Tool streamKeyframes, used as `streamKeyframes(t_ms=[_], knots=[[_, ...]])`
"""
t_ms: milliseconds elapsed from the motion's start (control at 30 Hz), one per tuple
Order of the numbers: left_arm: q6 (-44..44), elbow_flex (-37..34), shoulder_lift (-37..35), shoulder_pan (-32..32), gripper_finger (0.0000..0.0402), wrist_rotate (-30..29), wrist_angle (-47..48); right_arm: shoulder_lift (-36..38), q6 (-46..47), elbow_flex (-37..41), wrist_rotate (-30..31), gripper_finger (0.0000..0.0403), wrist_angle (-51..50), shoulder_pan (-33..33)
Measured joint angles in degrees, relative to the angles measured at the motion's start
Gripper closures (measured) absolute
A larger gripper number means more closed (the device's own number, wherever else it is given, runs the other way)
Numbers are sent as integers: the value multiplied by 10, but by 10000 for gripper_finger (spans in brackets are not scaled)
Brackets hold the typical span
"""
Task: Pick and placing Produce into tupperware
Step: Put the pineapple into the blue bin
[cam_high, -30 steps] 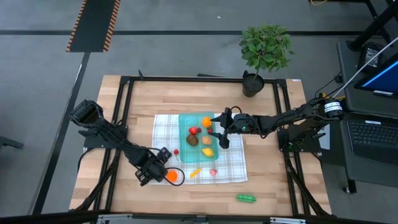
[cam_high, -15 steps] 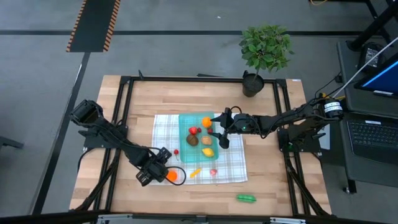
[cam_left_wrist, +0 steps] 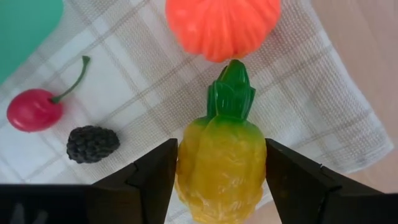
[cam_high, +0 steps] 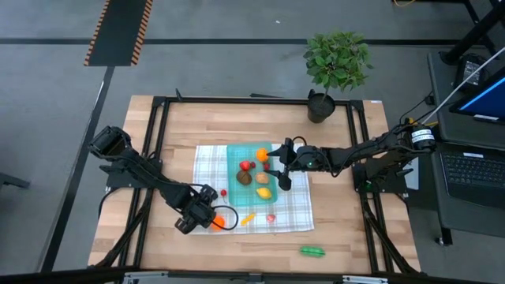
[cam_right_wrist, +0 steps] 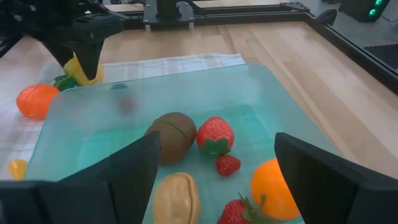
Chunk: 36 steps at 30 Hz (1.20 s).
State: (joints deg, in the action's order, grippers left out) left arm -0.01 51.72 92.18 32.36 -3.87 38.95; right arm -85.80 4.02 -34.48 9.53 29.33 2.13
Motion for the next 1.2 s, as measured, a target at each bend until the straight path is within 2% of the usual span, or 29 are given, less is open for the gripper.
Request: streamKeyframes(t_ms=[267,867,1200], knots=[[-86,0,0,0,173,4,0,0,-1,0,0,88,0,0],[-89,-1,1,3,170,-15,-6,0,-1,0,0,88,0,0],[-85,-1,1,3,112,-11,-6,0,-2,0,0,88,0,0]])
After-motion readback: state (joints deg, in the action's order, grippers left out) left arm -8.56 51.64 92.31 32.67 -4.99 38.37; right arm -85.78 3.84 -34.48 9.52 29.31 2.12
